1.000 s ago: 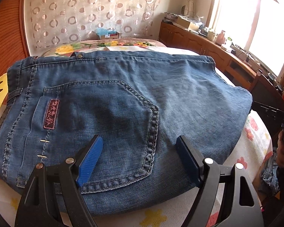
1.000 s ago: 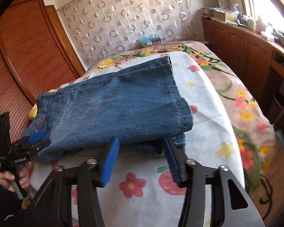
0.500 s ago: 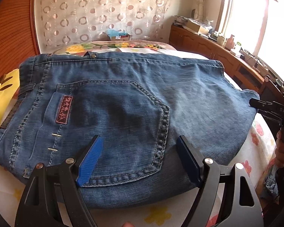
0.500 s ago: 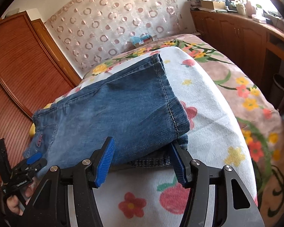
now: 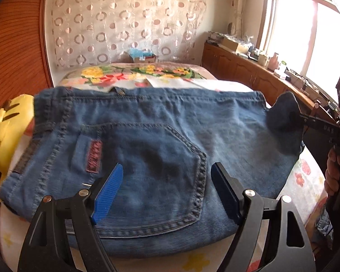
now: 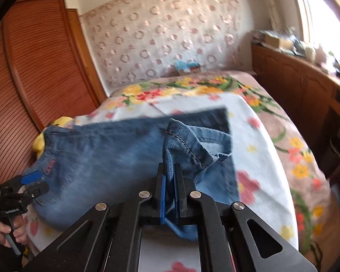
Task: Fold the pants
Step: 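Grasp the leg hem with the right gripper and fold it over the seat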
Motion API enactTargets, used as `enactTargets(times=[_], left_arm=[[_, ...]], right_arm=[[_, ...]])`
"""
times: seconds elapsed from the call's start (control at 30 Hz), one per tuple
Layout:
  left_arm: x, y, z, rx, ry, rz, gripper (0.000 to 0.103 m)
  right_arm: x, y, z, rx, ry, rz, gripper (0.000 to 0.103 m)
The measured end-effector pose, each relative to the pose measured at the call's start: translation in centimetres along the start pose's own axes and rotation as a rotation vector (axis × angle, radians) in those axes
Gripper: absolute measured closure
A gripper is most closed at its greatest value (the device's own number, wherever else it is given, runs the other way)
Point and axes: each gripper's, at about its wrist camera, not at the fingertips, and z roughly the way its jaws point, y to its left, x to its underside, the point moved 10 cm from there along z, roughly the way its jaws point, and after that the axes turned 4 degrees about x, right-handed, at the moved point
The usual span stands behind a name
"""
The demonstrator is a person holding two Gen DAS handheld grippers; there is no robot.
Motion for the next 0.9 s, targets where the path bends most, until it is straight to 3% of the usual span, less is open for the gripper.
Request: enactTargets(times=[0.13,0.37,0.5,0.6,0.73,0.83,0.9], left_arm=[[-0.6,1.4,-2.0,0.035,-0.035,-0.022,0.022],[-1.0,6.1,-5.5,-0.014,-0.078,-0.071,0.022],[-0.7,8.8,-7.2,-0.046,-0.098,-0.087,0.022],[-0.5,10.2,-7.7,-0.062,-0.096,-0.095,0.022],[-0.3,10.8,-7.5,-0.062,-0.089,-0.099,0.022],[-0.3,10.7,-7.2,-0.051,-0.087,-0.098,0.022],[-0.2,10.4,-6.9,-0.042,-0.085,-0.096,0.022]], right_arm=[[-2.1,4.0,0.2,-0.064,-0.036,-0.068,0.098],[-4.5,14.0,1.3,-0.232,-0.051,-0.195,0.099],[-3.9,20.8,1.7,-0.377,-0.015,-0.247,0.099],[-2.4,24.4,2.5,-0.460,0.061,-0.284,0.099],[-1.4,24.9,4.5,-0.431,0.117,-0.326,0.077],[-2.1,23.8,5.4,-0.397,0.119,-0.322,0.073],[-3.2,23.0,5.7,-0.389,0.126,-0.326,0.064]])
